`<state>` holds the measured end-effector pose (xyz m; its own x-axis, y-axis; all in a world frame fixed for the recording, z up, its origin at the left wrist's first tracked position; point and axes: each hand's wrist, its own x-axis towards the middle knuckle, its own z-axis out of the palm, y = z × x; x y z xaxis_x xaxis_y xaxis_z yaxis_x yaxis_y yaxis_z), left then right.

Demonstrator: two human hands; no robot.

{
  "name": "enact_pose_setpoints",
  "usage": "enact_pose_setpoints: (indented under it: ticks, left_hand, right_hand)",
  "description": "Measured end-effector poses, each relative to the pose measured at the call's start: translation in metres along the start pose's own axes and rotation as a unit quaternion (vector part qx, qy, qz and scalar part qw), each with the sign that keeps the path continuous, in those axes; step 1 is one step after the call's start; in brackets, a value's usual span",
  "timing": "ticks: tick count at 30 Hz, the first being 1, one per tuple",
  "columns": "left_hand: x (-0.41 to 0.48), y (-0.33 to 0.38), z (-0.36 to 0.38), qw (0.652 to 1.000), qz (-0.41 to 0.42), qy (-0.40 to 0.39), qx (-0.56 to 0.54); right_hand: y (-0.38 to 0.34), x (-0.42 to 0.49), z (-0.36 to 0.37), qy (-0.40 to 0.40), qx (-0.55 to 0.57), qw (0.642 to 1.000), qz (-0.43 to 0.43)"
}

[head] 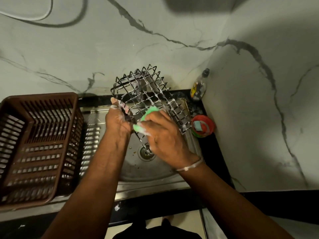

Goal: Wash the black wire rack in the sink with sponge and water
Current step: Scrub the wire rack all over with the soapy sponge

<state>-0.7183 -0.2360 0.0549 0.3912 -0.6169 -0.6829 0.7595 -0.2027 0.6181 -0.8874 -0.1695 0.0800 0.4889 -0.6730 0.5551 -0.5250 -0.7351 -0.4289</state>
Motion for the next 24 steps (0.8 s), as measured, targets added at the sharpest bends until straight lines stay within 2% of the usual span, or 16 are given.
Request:
enact_pose_setpoints:
  ticks: [3, 8, 12, 16, 17, 20, 21, 24]
  left_hand:
    - [0.002, 0.012, -0.010, 0.999, 0.023, -0.004, 0.022]
    - [-0.003, 0.000, -0.006, 0.999, 0.016, -0.009, 0.031]
    - [-0.002, 0.007, -0.011, 0.999, 0.018, -0.015, 0.037]
    - [-0.012, 0.011, -0.010, 0.999, 0.030, -0.004, 0.020]
    - [-0.014, 0.011, -0.009, 1.000, 0.028, -0.004, 0.012]
    - [-0.014, 0.014, -0.010, 0.999, 0.029, -0.024, -0.001]
    - [-0.014, 0.015, -0.010, 0.999, 0.031, -0.029, 0.003]
    - [-0.015, 0.014, -0.012, 0.999, 0.027, -0.016, 0.004]
  right_hand:
    - [0.010, -0.031, -0.016, -0.021, 0.038, 0.997, -0.057]
    - [0.000, -0.020, 0.000, 0.053, 0.030, 0.998, 0.020]
    - [0.014, -0.034, -0.018, -0.006, 0.027, 0.996, -0.079]
    - [0.037, -0.034, -0.032, 0.087, -0.032, 0.994, 0.057]
    - [0.030, -0.034, -0.029, 0.089, -0.033, 0.994, 0.051]
    - [0.018, -0.043, -0.027, 0.035, -0.011, 0.999, -0.039]
    - [0.026, -0.044, -0.031, 0.038, -0.019, 0.999, -0.034]
    - [0.051, -0.044, -0.039, 0.095, -0.055, 0.991, 0.072]
